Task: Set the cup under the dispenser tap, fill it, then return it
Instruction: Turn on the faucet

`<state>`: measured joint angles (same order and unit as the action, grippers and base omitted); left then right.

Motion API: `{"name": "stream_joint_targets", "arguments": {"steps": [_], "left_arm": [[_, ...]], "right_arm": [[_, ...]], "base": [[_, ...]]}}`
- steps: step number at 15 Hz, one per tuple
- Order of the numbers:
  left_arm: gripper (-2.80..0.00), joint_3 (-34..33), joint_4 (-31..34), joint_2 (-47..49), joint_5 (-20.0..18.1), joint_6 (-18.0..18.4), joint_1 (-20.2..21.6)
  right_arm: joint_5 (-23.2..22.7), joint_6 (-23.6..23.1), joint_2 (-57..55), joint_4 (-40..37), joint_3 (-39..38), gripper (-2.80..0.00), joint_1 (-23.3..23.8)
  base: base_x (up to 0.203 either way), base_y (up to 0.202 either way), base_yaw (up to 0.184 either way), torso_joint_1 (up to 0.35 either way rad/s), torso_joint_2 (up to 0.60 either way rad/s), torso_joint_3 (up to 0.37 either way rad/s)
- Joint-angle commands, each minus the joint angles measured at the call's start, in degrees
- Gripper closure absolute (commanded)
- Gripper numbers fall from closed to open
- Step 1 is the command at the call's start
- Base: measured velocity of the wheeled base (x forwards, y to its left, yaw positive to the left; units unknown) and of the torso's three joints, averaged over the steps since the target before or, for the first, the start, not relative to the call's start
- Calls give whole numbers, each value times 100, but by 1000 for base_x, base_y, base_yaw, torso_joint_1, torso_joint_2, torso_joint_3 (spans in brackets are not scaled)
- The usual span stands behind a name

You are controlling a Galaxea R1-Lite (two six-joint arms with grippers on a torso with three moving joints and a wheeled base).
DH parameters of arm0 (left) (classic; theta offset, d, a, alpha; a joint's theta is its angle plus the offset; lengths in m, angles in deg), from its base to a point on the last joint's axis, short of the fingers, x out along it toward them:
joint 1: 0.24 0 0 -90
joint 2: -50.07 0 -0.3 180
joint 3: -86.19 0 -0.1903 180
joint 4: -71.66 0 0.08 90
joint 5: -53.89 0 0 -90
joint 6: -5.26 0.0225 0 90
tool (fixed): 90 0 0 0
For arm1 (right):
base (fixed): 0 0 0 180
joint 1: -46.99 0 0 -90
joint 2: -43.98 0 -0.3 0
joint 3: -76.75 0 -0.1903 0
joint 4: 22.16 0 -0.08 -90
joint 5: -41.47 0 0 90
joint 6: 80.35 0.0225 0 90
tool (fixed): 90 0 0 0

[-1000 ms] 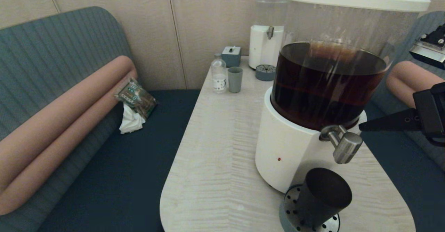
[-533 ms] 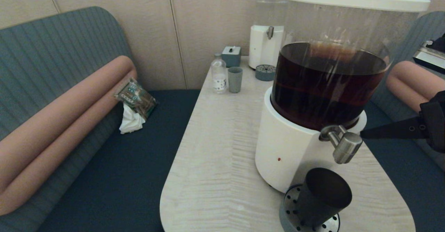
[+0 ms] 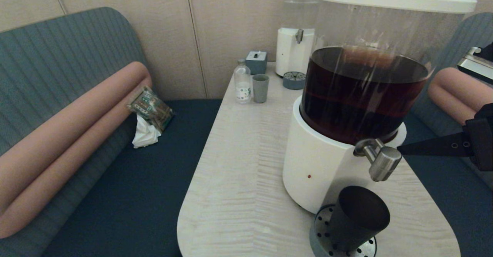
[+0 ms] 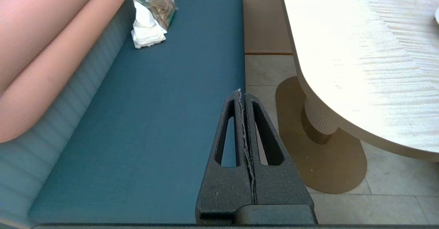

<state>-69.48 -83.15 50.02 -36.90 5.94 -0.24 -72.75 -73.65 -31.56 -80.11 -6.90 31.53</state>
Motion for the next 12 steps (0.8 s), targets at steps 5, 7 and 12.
{"name": "stream_joint_targets", "arguments": {"steps": [5,7,12], "left_arm": [[0,0,3,5,0,2,0],[0,0,3,5,0,2,0],[0,0,3,5,0,2,0]], "right_arm": [[-21,-473,33,186,-338,0,-1],[-30,-485,40,265,-346,0,-1],[-56,-503,58,727,-467,0,12]], "base": [[0,0,0,0,0,0],[0,0,0,0,0,0],[0,0,0,0,0,0]]}}
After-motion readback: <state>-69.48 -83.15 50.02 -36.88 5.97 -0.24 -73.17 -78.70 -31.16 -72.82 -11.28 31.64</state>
